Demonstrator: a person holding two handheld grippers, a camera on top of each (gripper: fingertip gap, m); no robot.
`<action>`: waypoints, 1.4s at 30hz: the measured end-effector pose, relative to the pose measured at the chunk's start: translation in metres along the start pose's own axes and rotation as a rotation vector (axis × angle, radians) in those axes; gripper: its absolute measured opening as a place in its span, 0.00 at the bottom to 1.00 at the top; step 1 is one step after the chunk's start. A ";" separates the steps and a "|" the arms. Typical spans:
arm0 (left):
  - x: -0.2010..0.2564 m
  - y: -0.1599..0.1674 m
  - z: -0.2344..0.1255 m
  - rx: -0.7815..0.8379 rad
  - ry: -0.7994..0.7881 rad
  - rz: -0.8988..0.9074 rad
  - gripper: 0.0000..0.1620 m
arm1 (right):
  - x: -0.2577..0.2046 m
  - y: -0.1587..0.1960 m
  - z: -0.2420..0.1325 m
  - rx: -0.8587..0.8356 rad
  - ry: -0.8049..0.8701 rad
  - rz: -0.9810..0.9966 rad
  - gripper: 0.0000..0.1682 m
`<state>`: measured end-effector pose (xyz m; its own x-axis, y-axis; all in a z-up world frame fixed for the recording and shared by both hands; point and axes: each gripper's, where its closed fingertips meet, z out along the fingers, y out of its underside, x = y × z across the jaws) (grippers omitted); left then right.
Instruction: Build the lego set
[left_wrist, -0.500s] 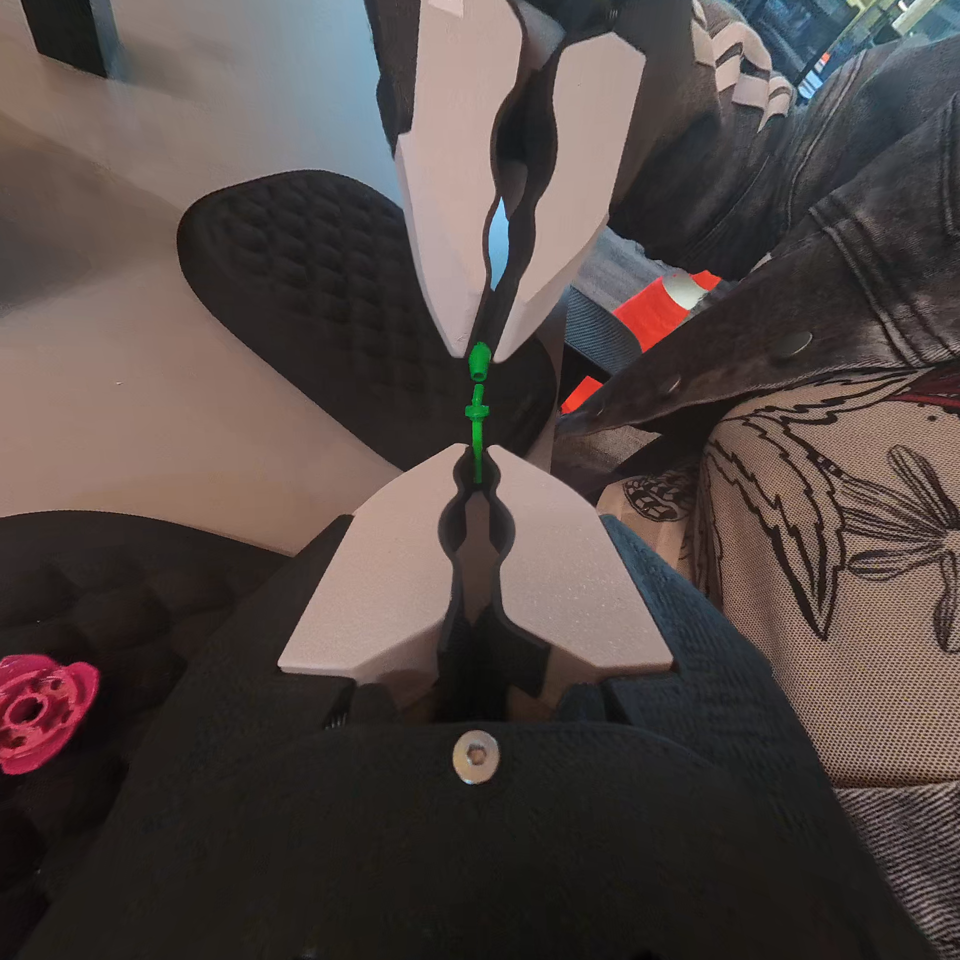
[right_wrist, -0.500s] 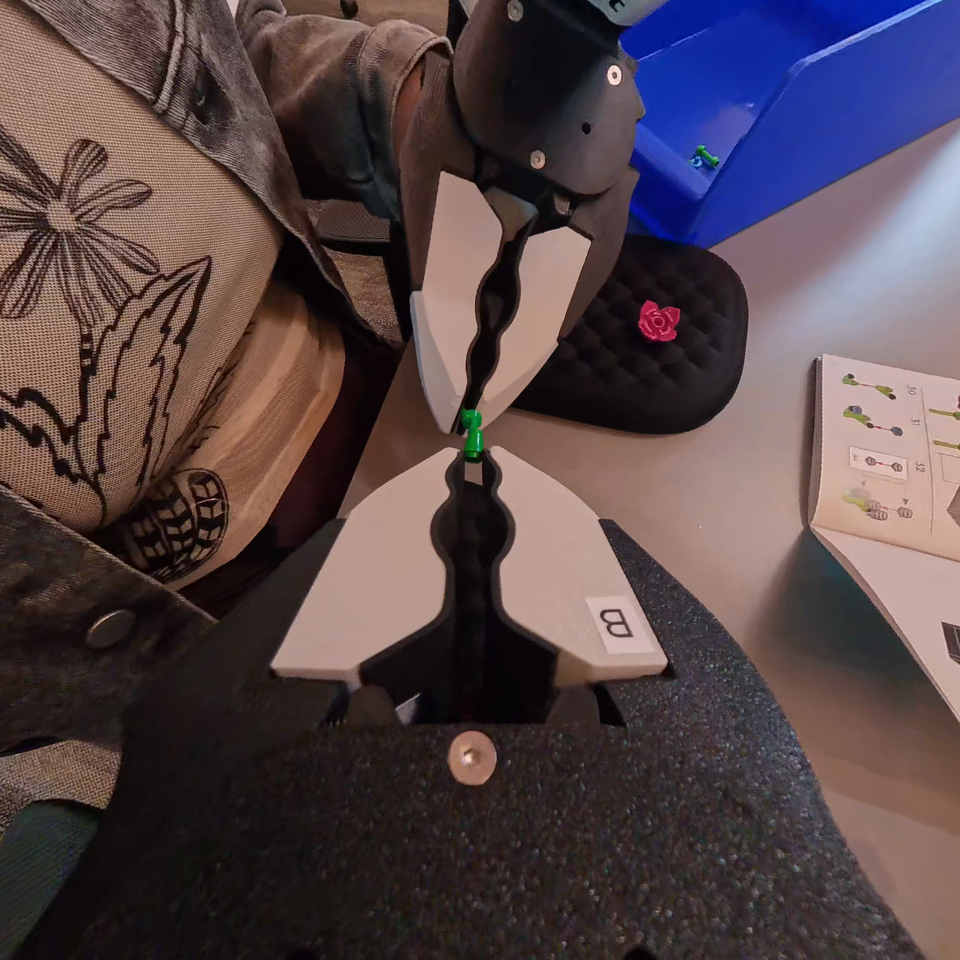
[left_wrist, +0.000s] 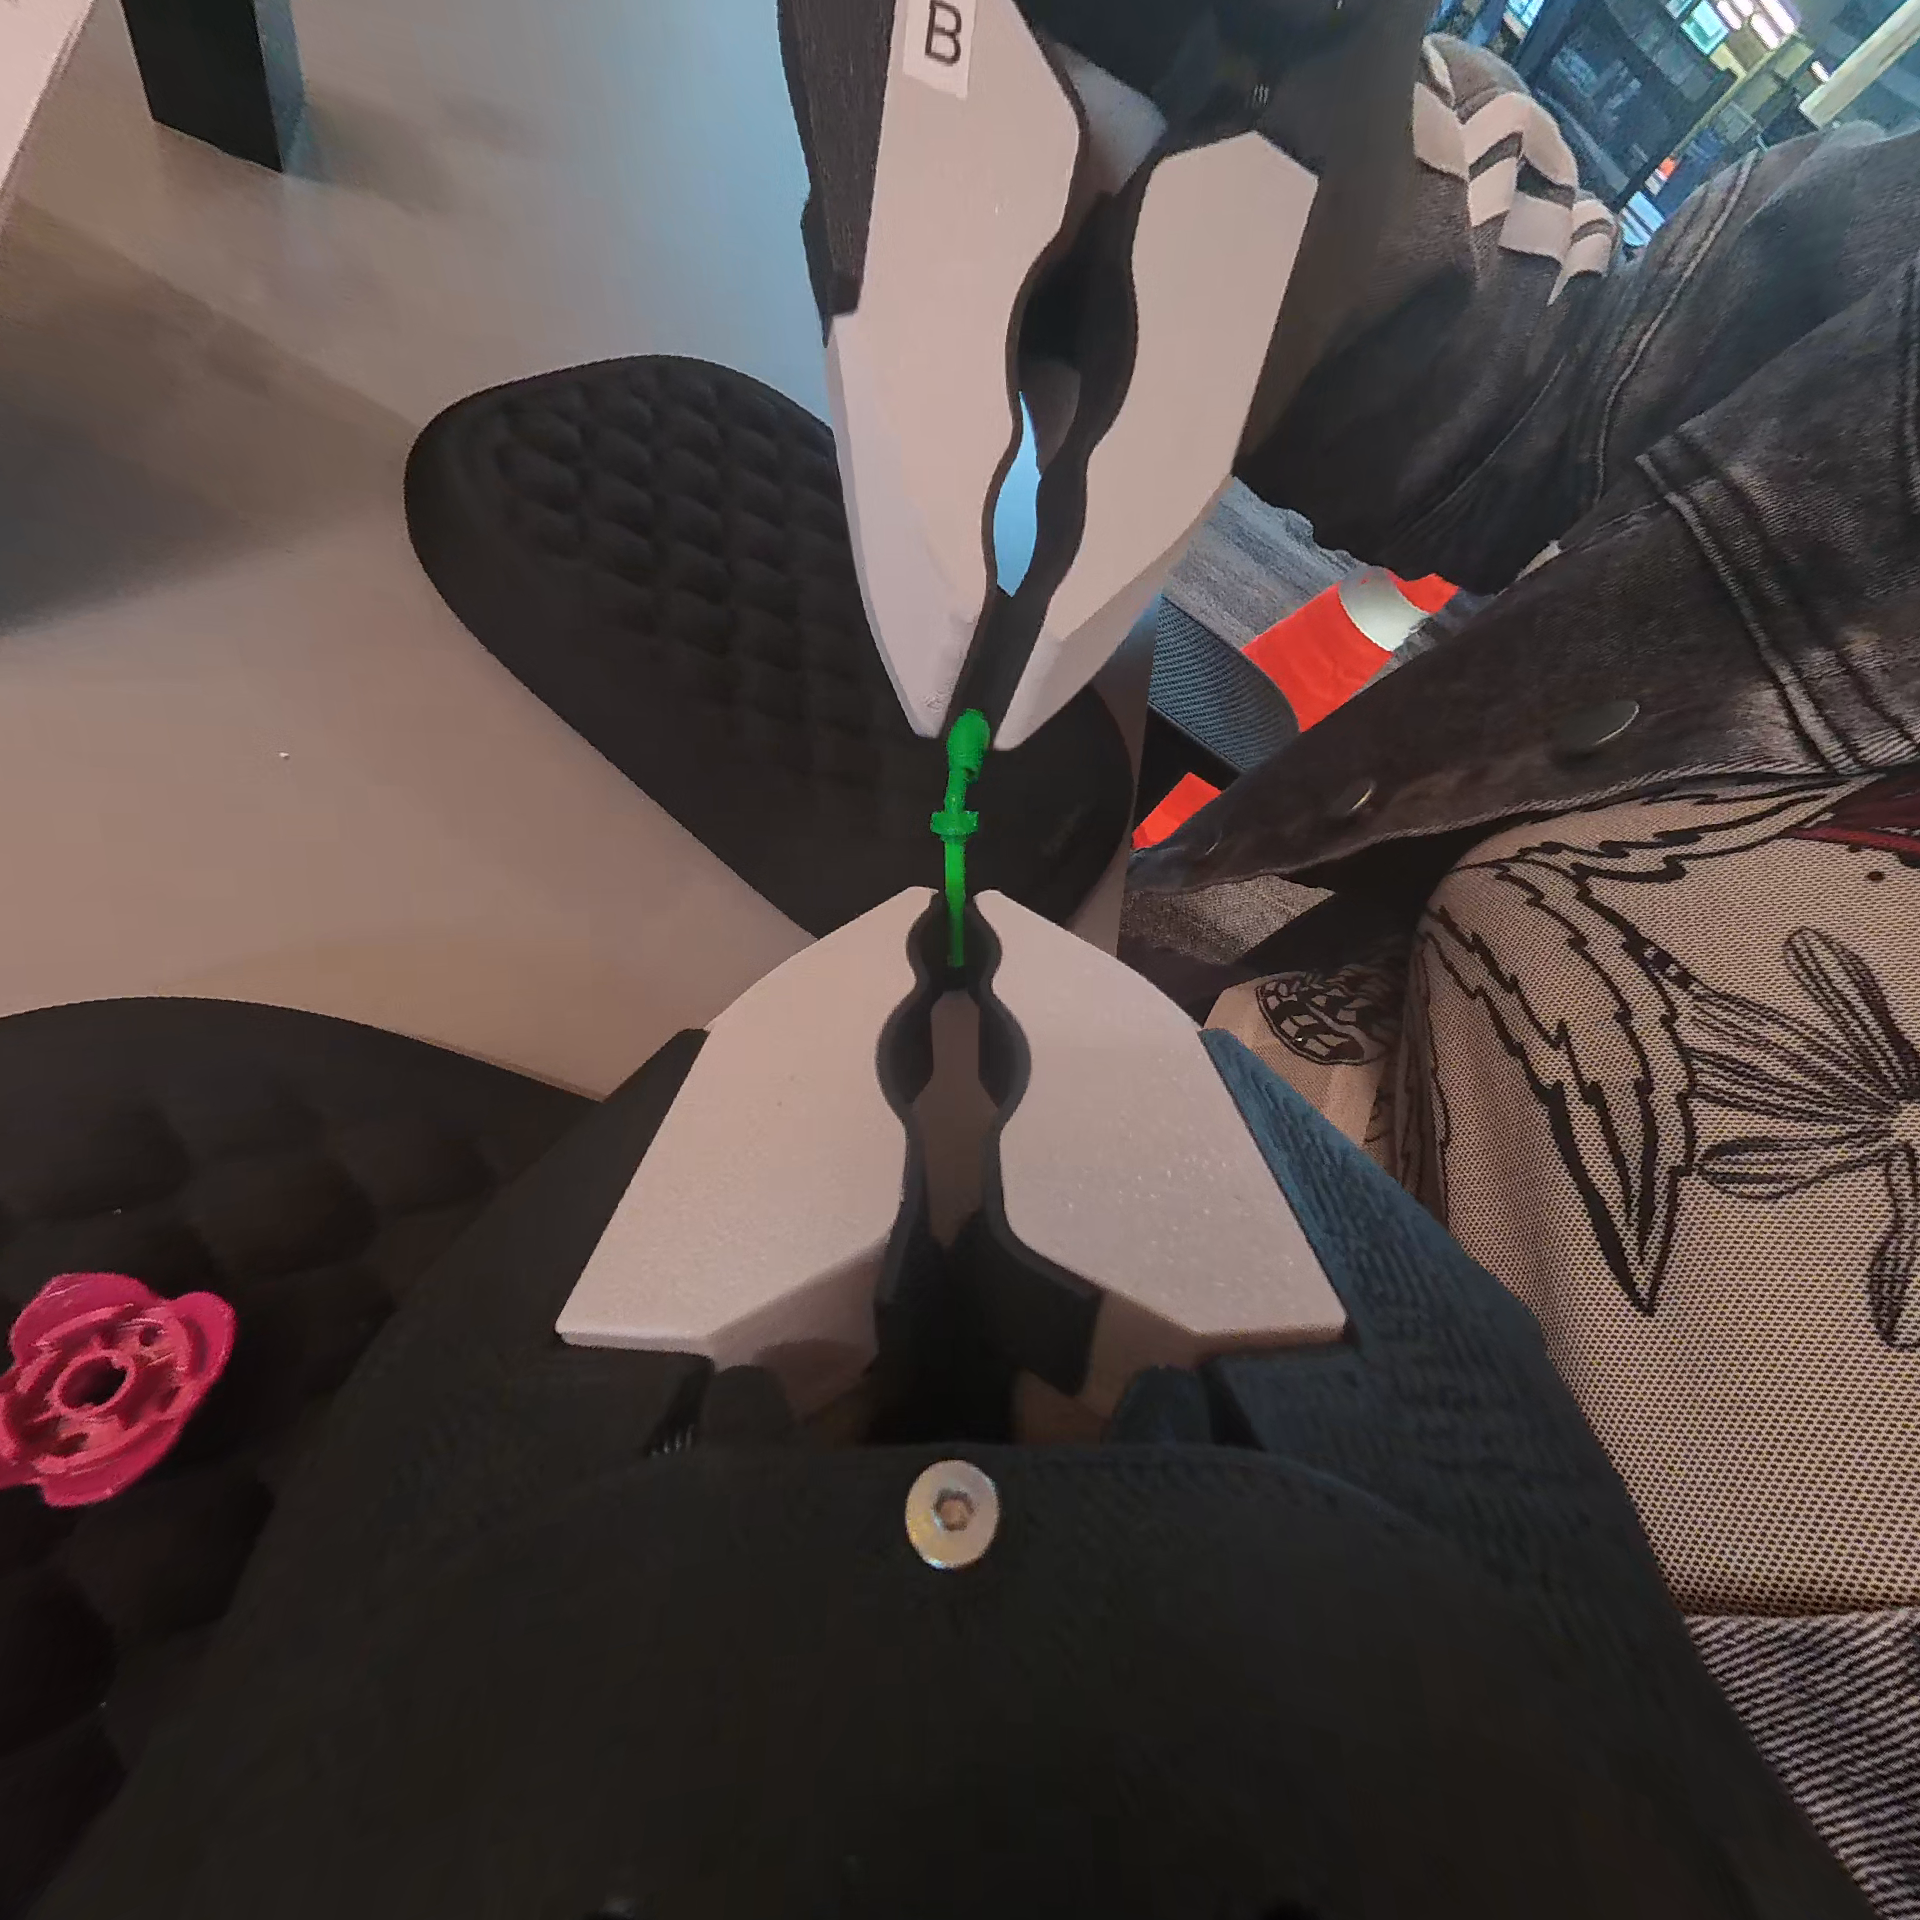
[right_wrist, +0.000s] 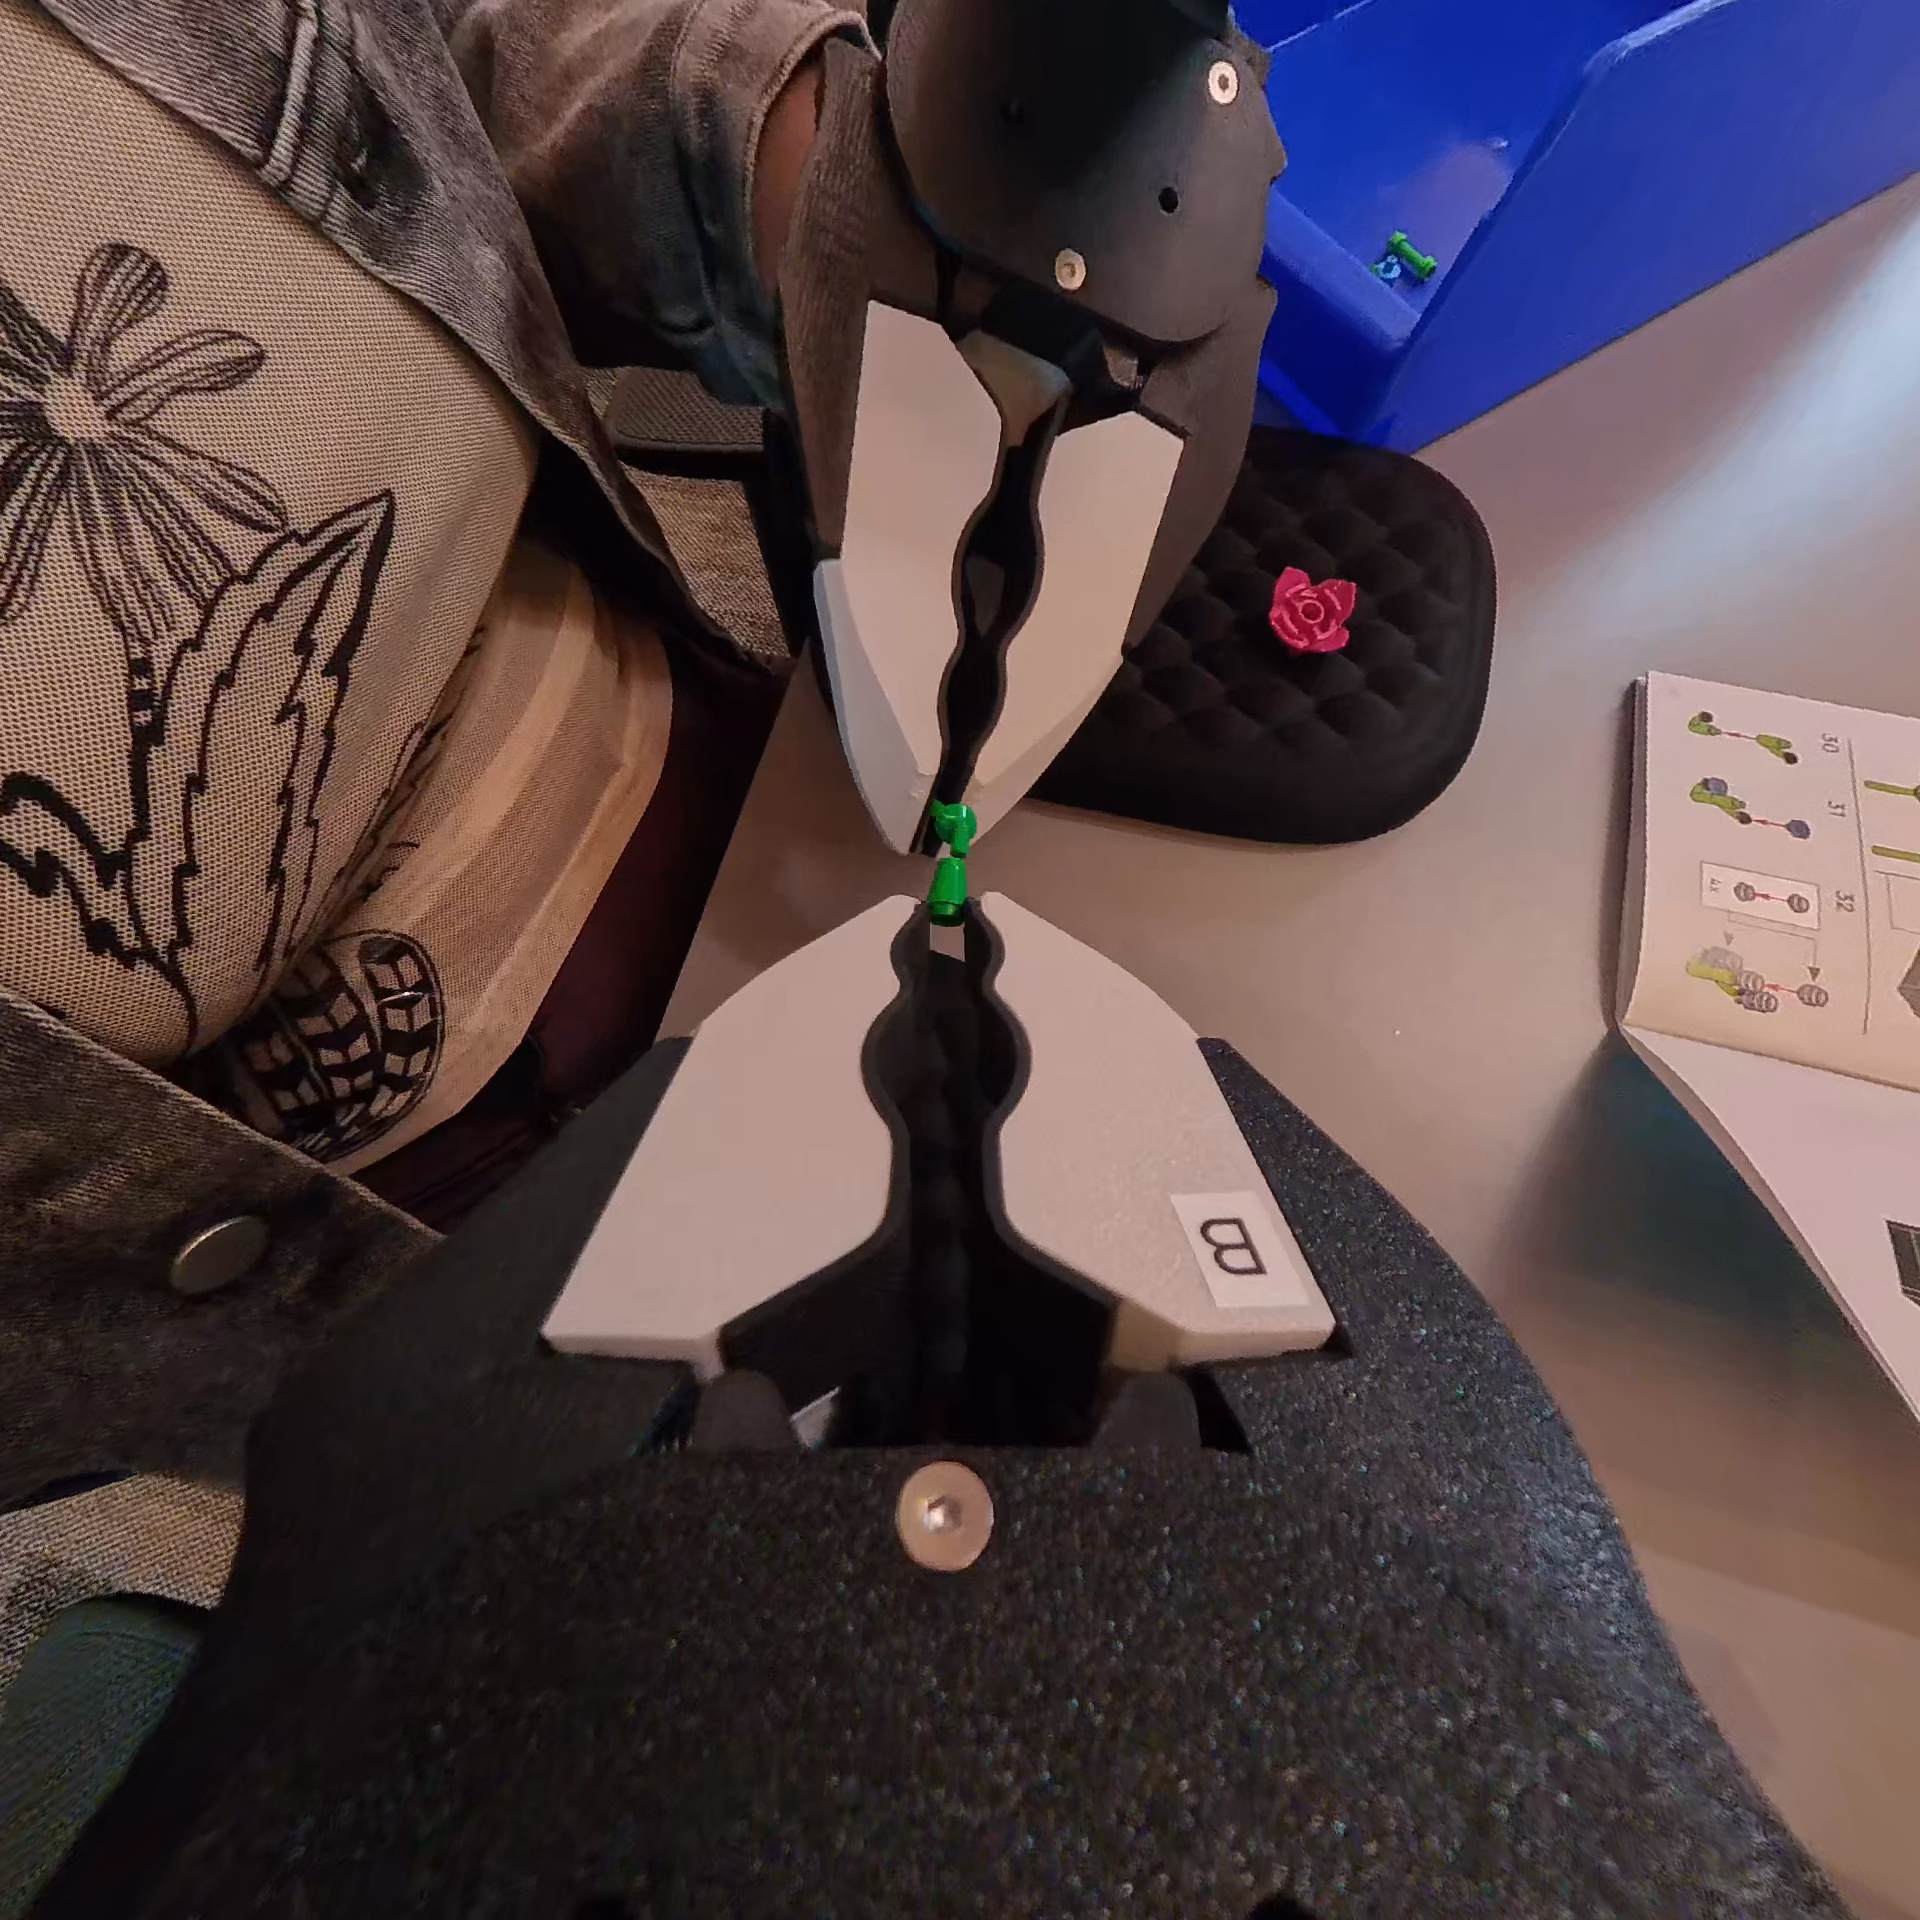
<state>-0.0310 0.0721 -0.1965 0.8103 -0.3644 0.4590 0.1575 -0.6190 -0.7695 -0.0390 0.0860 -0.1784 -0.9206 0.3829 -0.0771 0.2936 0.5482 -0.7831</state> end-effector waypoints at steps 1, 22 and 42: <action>0.000 0.000 0.000 -0.004 -0.003 0.001 0.02 | 0.000 0.000 0.000 0.000 0.004 0.000 0.04; -0.004 0.018 0.013 -0.141 -0.066 0.057 0.02 | -0.004 0.014 0.010 -0.171 -0.022 -0.058 0.04; -0.009 0.004 0.006 -0.061 -0.111 0.043 0.02 | 0.020 0.068 -0.035 -0.431 0.243 0.053 0.03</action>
<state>-0.0345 0.0769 -0.2062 0.8736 -0.3143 0.3714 0.0892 -0.6470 -0.7573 -0.0282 0.1567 -0.2121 -0.8299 0.5526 0.0769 0.4650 0.7613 -0.4519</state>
